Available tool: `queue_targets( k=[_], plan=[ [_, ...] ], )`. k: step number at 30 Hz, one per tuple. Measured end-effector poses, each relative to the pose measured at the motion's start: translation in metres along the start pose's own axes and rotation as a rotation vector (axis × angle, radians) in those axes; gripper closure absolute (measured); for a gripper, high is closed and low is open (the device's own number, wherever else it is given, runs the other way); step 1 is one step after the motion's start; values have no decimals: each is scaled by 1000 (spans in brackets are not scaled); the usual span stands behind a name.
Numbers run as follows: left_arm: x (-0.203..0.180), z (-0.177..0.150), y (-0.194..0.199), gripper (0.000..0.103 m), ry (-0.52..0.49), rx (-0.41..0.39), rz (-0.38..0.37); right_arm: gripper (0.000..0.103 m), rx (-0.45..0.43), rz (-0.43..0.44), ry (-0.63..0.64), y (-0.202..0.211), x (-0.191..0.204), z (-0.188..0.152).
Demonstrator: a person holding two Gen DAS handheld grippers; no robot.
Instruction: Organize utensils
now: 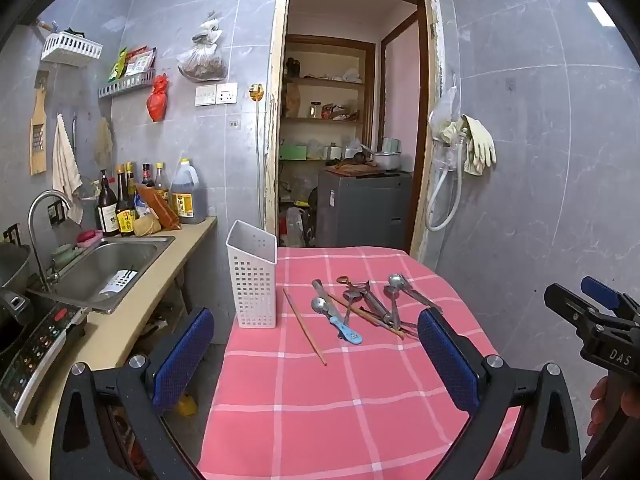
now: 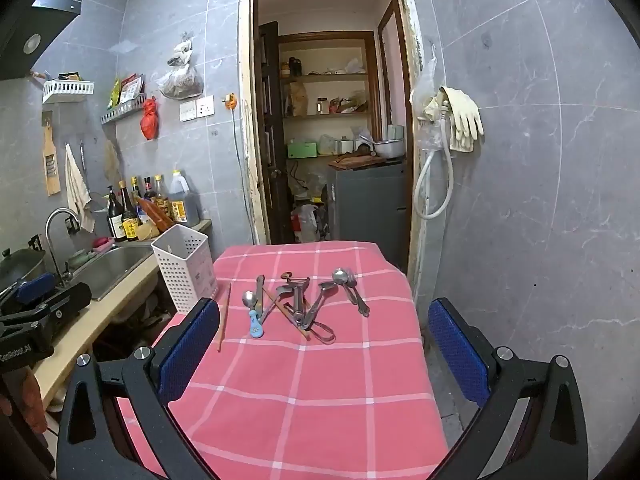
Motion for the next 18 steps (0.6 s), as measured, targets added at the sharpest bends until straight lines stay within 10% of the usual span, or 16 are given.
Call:
queue_targets(
  k=[18],
  plan=[
    [5, -6, 1, 1, 11, 10, -14, 1, -11, 13, 5, 6, 2, 0]
  ],
)
Point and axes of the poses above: each gripper's, at about its wrist camera, not at the fingertips, and y roughly against the way its jaws point, x to its left, z to its top, the point moved 2 cm from there along -y, roughly the way its jaws point, and after that the axes turned 14 degrees about x, right-handed, at the moved point
